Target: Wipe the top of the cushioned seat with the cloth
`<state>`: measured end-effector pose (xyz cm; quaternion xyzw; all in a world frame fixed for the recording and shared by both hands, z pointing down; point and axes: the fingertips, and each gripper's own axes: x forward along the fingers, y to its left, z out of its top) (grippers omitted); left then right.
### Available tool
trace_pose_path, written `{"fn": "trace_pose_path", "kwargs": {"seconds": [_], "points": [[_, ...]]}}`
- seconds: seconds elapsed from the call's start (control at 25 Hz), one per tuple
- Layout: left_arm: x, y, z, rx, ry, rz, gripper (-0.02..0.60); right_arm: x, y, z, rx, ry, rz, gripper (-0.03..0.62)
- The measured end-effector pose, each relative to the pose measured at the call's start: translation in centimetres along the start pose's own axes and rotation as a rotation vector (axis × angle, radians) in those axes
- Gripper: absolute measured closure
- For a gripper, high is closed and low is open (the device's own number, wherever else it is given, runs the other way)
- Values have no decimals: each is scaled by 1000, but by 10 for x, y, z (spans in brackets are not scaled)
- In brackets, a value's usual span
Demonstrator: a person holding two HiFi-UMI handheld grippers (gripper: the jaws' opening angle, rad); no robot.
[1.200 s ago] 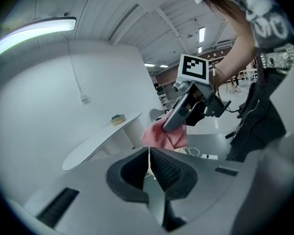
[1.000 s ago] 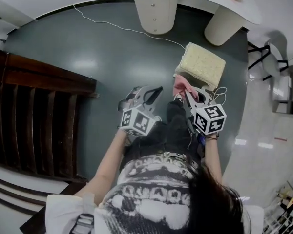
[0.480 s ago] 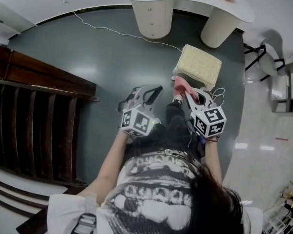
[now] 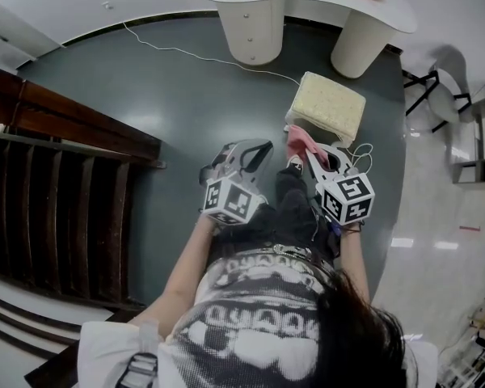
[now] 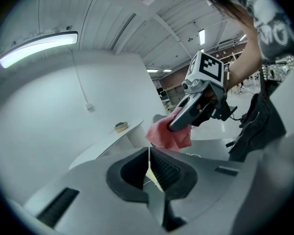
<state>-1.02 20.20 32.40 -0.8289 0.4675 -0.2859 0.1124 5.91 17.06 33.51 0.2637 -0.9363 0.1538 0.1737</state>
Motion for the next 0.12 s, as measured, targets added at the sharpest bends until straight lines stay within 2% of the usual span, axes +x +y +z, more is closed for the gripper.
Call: {"fn": "trace_pose_path", "kwargs": {"seconds": [0.12], "points": [[0,-8,3,-4,-6,-6,571,-4,2,-4,-2,-1,2,585]]}}
